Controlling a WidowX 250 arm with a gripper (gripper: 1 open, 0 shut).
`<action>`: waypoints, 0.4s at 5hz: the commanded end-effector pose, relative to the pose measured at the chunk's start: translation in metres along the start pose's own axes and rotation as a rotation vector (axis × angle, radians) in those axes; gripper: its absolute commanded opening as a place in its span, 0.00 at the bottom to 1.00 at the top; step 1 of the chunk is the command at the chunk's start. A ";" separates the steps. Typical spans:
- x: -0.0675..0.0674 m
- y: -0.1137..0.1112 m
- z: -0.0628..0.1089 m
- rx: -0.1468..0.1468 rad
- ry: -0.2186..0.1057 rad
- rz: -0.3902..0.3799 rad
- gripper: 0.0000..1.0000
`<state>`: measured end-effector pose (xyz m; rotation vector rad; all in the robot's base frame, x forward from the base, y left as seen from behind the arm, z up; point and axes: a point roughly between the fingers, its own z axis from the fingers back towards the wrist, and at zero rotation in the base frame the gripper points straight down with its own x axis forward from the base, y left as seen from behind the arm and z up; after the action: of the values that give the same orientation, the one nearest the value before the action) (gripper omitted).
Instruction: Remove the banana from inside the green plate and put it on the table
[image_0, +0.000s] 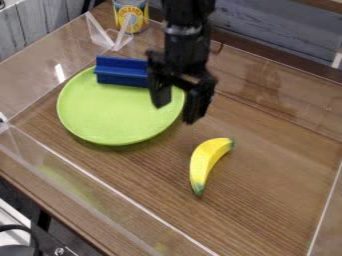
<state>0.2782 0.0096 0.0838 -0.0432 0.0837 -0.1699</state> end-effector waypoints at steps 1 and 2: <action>0.020 0.000 0.028 0.007 -0.073 -0.001 1.00; 0.025 0.001 0.035 0.004 -0.102 -0.006 1.00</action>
<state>0.2993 0.0078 0.1021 -0.0541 0.0324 -0.1699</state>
